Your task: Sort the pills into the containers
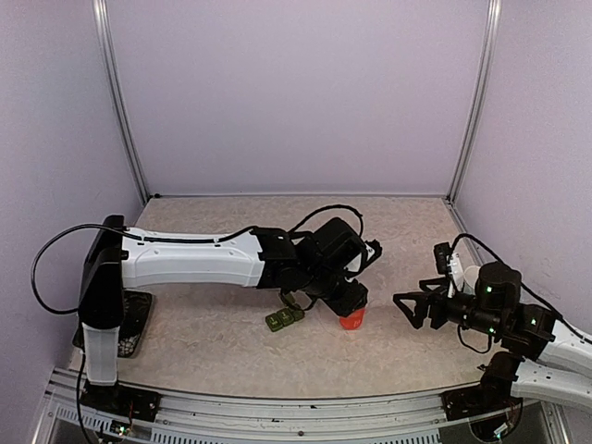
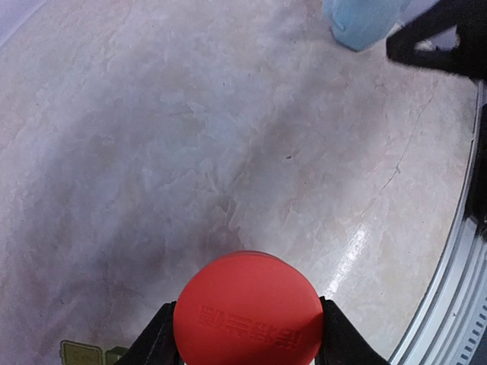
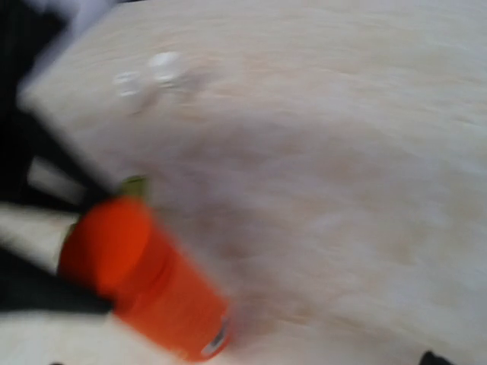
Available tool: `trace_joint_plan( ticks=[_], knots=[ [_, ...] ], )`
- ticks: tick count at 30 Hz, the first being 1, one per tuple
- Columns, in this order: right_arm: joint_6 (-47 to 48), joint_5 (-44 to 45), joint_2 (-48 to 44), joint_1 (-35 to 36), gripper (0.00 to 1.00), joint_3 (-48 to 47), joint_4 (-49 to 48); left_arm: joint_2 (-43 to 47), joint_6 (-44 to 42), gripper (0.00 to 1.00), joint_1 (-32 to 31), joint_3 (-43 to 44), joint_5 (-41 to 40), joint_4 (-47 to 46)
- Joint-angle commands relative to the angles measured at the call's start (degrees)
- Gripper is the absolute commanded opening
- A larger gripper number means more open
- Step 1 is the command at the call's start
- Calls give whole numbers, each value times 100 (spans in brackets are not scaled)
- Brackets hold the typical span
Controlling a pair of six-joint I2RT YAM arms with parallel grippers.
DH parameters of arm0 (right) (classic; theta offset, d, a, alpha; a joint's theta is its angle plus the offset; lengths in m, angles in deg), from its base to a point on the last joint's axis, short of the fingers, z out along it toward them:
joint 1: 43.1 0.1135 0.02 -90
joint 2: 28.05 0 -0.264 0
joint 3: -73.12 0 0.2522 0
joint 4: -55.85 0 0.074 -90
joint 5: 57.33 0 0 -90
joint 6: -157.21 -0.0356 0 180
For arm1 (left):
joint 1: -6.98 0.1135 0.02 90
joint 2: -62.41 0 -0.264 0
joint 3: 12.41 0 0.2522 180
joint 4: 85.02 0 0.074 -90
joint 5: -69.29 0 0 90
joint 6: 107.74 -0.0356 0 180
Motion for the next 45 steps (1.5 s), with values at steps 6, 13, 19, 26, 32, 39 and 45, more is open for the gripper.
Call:
trace_joint_plan(
  ticks=[6,13,19,26,32,39,45],
  knots=[
    [848,-1738,380,52,100,187,-1677,1214,5,18,14,157,539,-31],
    [1406,-2168,1001,91,100,-26,-2237,1502,89,18,-38,180,803,1],
    [1761,-2513,1340,145,100,33,-3043,1685,259,18,-56,129,982,-145],
    [2039,-2617,1454,154,99,409,-4274,2067,578,17,-45,-288,1119,-783],
    [2342,-2696,1555,154,96,492,-4770,2188,788,18,-38,-492,1331,-1075],
    [2467,-3087,1739,154,90,378,-5207,2187,906,18,-24,-553,1472,-1235],
    [2522,-3205,2097,154,85,246,-5304,2217,952,17,-22,-585,1508,-1333]
  ],
)
